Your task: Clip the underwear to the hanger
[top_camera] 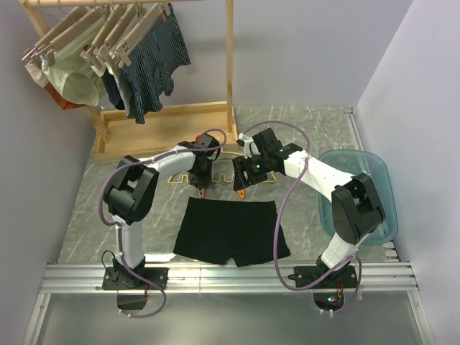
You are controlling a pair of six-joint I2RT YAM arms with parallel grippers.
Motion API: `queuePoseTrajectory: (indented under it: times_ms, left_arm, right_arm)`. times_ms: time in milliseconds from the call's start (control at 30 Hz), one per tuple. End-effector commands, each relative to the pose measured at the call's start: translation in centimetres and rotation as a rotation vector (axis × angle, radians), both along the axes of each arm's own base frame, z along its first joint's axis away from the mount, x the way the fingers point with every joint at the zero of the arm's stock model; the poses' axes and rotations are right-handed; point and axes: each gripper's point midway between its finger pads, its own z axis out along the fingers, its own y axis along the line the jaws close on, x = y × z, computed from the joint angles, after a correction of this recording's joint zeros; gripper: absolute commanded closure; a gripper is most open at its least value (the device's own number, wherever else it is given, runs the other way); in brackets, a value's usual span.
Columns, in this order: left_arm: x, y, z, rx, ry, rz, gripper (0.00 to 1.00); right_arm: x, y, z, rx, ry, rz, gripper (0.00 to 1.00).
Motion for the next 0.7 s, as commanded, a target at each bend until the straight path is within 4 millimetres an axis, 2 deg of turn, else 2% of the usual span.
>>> queuePoseTrajectory:
  times_ms: [0,33,200,233,333,467,667]
  left_arm:
    - [1.0,-1.0,0.6,-0.034,-0.026,0.003,0.65]
    - [0.9,-1.0,0.7,-0.038,-0.027,0.0,0.7]
    - [0.8,-1.1,0.9,-0.051,-0.029,-0.007,0.8]
    - [0.8,-1.3,1.0,-0.061,-0.026,-0.009,0.86]
    - [0.8,-1.3,1.1,-0.075,-0.021,-0.013,0.95]
    - [1.0,-1.5,1.6,-0.118,-0.02,-0.029,0.99]
    - [1.2,-1.8,2.2,-0.177,-0.023,-0.047,1.0]
  right_arm:
    - [0.1,0.3,0.5,0.032,-0.024,0.021,0.3]
    - [0.2,0.2,0.4,0.032,-0.025,0.023,0.3]
    - [-0.1,0.7,0.1,0.05,-0.012,0.049,0.32]
    - [-0.1,0.7,-0.1,0.055,-0.006,0.051,0.32]
    - [-0.5,1.6,-0.1,0.092,0.006,0.08,0.36]
    - [-1.2,3.3,0.0,0.148,0.0,0.154,0.43]
    - [-1.5,6.2,-0.4,0.185,-0.059,0.259,0.42]
